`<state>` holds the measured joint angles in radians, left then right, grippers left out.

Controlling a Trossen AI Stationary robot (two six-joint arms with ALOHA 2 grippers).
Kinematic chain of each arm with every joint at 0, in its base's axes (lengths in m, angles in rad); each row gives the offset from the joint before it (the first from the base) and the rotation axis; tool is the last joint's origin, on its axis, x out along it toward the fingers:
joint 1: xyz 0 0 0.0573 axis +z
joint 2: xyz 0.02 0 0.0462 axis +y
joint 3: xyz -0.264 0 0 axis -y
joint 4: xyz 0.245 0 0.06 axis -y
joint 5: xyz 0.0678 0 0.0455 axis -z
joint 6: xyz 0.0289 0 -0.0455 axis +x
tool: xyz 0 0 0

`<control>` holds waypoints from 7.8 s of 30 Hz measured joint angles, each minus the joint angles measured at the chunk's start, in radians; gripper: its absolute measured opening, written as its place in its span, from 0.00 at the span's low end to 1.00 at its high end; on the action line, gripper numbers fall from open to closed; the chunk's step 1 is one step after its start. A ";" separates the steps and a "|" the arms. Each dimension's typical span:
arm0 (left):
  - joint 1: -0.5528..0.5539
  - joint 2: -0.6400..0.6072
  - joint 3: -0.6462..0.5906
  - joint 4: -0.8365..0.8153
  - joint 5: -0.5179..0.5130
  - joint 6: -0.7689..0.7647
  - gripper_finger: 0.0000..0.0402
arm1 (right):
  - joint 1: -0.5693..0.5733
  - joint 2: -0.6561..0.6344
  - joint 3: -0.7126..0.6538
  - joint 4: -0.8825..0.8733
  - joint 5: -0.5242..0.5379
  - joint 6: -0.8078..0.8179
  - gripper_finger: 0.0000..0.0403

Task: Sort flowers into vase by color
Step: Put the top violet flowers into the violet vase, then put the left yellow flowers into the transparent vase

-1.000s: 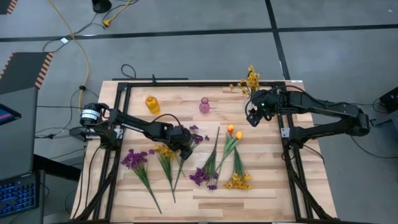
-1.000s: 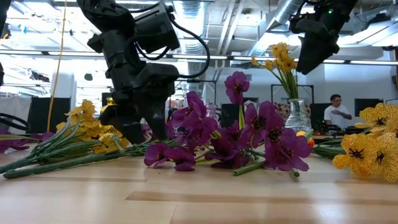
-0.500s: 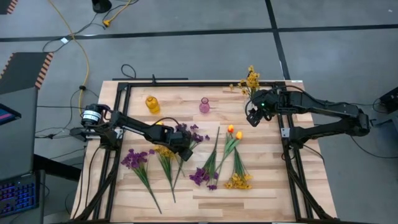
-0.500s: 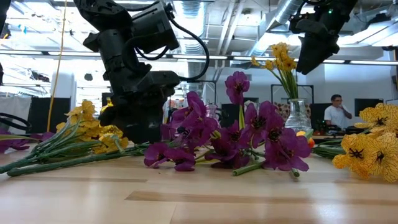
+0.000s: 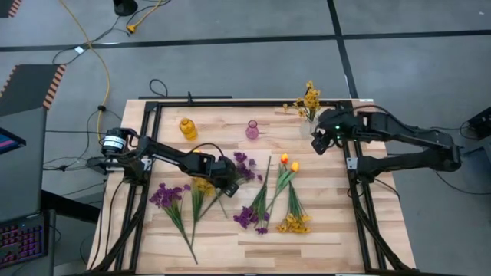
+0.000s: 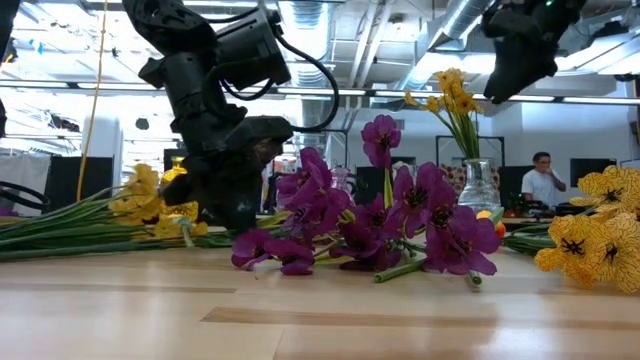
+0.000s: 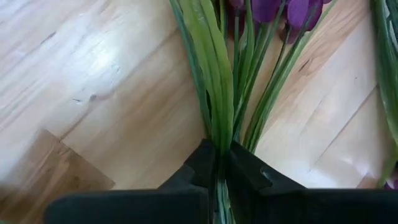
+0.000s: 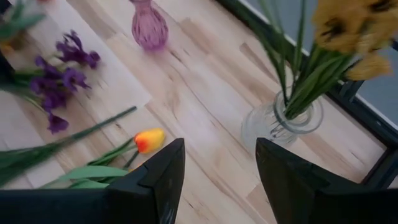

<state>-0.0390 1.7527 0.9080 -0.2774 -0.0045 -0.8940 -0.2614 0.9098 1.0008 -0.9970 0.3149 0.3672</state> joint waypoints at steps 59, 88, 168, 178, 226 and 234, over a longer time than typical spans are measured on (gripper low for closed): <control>0.326 -0.148 0.000 1.192 -0.343 0.743 0.01 | 0.000 -0.112 0.000 -0.020 0.009 -0.008 0.54; 0.404 -0.148 0.000 1.241 -0.320 0.824 0.01 | 0.000 -0.112 0.000 -0.019 0.009 -0.008 0.54; 0.410 -0.035 0.001 1.252 -0.164 0.932 0.09 | 0.000 -0.112 0.000 -0.020 0.002 -0.010 0.54; 0.410 -0.035 0.001 1.221 -0.157 0.883 0.09 | 0.000 -0.112 0.000 -0.020 0.002 -0.010 0.54; 0.409 -0.200 0.002 0.835 -0.133 0.861 0.52 | 0.000 -0.112 0.000 -0.020 0.001 -0.008 0.54; 0.405 -0.373 0.002 0.532 -0.133 0.876 0.52 | 0.000 -0.112 0.000 -0.020 0.001 -0.007 0.54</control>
<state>0.3656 1.3797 0.9100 0.2549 -0.1372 -0.0181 -0.2611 0.7982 1.0004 -1.0168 0.3157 0.3599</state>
